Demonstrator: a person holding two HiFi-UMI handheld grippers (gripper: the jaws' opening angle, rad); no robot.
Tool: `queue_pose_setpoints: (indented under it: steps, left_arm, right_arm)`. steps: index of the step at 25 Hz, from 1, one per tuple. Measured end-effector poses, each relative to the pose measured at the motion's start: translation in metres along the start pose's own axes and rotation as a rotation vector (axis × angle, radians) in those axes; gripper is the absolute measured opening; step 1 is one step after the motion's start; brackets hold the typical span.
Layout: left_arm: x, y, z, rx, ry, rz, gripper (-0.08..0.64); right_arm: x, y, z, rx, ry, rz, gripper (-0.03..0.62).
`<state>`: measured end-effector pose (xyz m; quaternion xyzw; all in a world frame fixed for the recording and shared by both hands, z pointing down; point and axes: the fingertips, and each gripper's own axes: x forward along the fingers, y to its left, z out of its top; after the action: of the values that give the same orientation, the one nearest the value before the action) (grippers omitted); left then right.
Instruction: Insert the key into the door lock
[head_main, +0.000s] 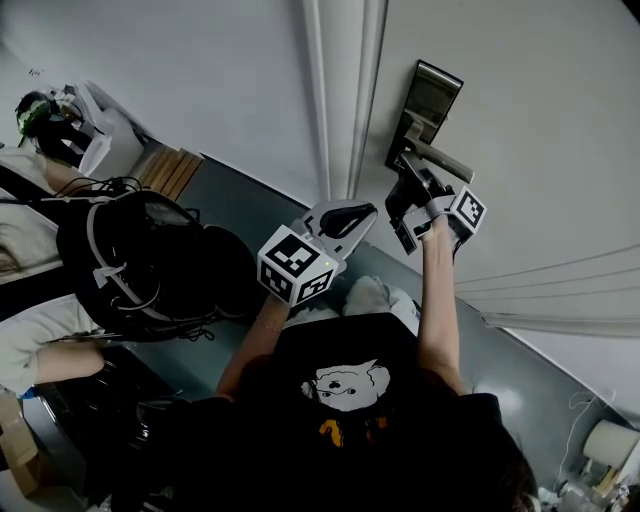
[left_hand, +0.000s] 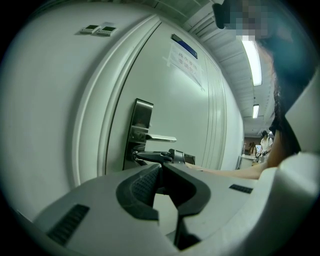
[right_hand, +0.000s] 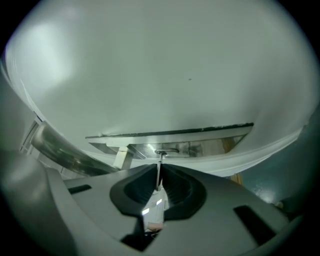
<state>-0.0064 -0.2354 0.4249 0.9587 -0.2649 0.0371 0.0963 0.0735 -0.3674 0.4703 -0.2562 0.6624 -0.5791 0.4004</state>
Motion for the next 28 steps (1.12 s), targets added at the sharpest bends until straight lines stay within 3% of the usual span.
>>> queue_pose_setpoints:
  steps: [9, 15, 28]
  left_arm:
    - [0.001, 0.001, 0.002, 0.003, -0.001, -0.005, 0.026]
    - [0.005, -0.006, 0.001, 0.003, 0.009, -0.025, 0.025]
    - [0.000, -0.001, 0.012, -0.034, 0.016, 0.010, 0.025]
  right_arm:
    - [0.000, 0.001, 0.002, -0.020, -0.031, 0.014, 0.037]
    - [-0.002, 0.000, 0.004, -0.054, -0.064, -0.011, 0.034]
    - [-0.016, -0.002, -0.002, -0.060, -0.060, -0.092, 0.043]
